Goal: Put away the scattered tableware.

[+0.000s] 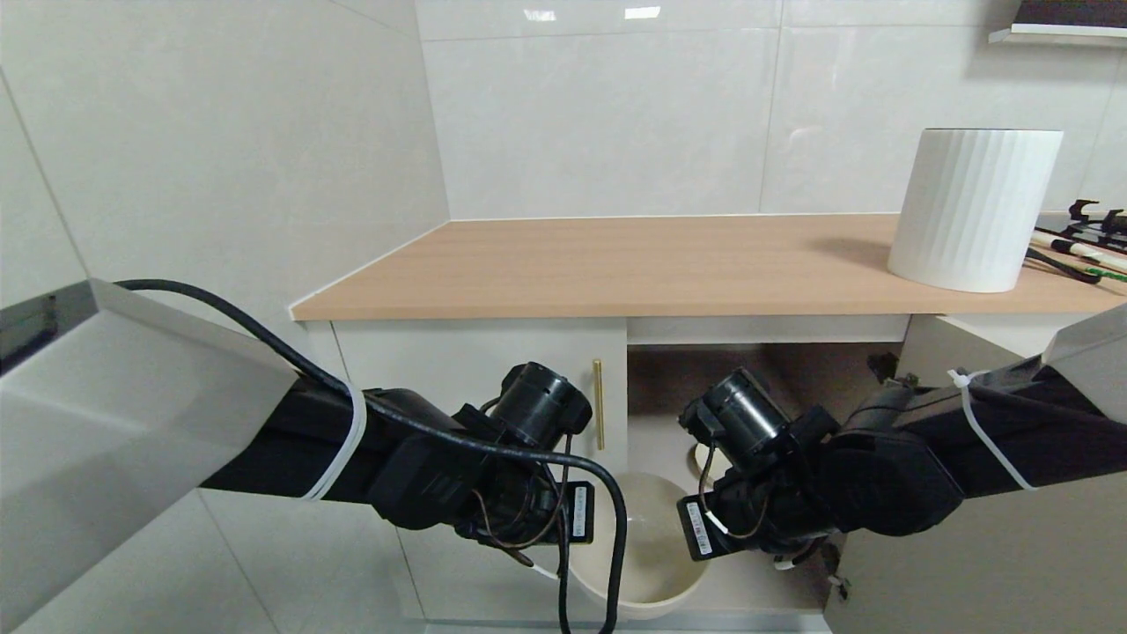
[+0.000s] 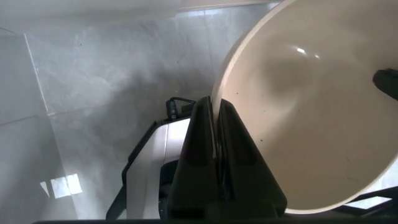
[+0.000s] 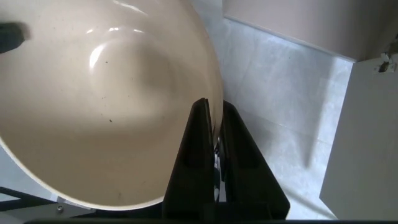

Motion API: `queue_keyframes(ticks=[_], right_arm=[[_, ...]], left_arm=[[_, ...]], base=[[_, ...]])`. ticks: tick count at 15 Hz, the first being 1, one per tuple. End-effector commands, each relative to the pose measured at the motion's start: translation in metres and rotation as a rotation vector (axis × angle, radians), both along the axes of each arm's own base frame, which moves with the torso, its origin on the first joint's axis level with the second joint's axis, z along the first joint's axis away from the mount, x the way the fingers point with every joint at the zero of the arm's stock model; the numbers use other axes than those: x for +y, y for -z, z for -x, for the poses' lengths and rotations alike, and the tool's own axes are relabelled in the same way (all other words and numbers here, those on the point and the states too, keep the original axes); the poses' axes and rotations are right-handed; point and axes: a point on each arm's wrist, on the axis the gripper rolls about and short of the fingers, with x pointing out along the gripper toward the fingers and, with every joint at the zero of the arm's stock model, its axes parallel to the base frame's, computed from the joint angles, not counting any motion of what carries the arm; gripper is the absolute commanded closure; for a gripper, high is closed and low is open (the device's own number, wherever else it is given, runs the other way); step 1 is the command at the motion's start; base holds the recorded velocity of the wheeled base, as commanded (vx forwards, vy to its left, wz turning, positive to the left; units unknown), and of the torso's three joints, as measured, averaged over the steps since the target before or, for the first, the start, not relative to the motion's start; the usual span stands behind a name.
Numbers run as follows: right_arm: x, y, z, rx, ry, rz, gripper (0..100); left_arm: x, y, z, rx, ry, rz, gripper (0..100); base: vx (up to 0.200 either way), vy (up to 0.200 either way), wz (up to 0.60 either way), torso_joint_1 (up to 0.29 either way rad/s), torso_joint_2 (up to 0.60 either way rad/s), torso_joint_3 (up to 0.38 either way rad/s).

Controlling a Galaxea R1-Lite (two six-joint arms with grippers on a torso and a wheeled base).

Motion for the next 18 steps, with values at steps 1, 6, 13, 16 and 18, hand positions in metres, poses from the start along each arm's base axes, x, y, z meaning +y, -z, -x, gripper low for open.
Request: queue_keyframes(ticks=[1, 6, 13, 16, 18], right_arm=[[0.0, 0.002, 0.0, 0.004, 0.0, 0.007, 100], [0.001, 0.006, -0.001, 0.012, 0.0, 0.014, 100], [-0.008, 0.053, -0.048, -0.126, 0.188, 0.096, 100], [-0.037, 0.058, -0.08, -0.194, 0.293, 0.046, 100], [-0.046, 0.061, -0.094, -0.212, 0.336, 0.034, 100]], left_arm=[[0.0, 0.0, 0.0, -0.001, -0.001, 0.0, 0], [0.0, -0.002, 0.0, -0.004, -0.003, 0.004, 0], [0.0, -0.002, 0.0, -0.004, -0.006, 0.006, 0], [0.0, -0.002, 0.0, -0.005, -0.007, 0.005, 0], [0.0, -0.002, 0.0, -0.005, -0.007, 0.005, 0]], base=[[0.0, 0.0, 0.0, 0.0, 0.0, 0.0], [0.0, 0.0, 0.0, 0.0, 0.0, 0.0], [0.0, 0.0, 0.0, 0.0, 0.0, 0.0], [0.0, 0.0, 0.0, 0.0, 0.0, 0.0], [0.0, 0.0, 0.0, 0.0, 0.0, 0.0]])
